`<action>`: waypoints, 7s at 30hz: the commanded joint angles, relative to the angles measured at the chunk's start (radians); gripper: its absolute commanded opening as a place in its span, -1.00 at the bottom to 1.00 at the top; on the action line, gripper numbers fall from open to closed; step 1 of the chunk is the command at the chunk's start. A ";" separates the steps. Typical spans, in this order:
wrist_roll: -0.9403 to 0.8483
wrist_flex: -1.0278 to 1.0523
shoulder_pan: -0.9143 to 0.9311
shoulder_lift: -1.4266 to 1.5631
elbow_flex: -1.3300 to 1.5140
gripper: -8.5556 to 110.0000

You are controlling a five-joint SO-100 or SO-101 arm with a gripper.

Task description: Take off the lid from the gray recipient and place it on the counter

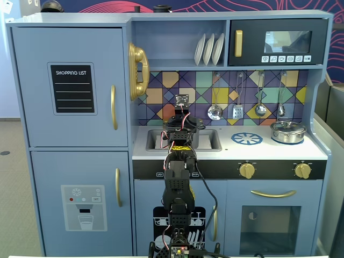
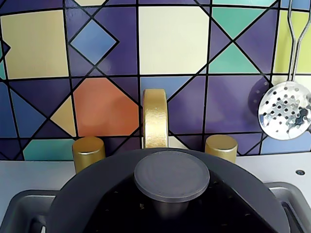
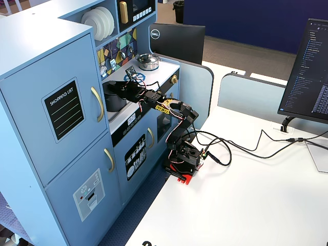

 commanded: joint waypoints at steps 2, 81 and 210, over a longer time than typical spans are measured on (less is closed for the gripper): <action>-0.005 -0.020 0.002 0.040 -0.097 -0.86; 0.028 -0.324 0.529 -0.132 0.213 -0.86; 0.110 1.548 -0.014 1.094 1.035 -0.74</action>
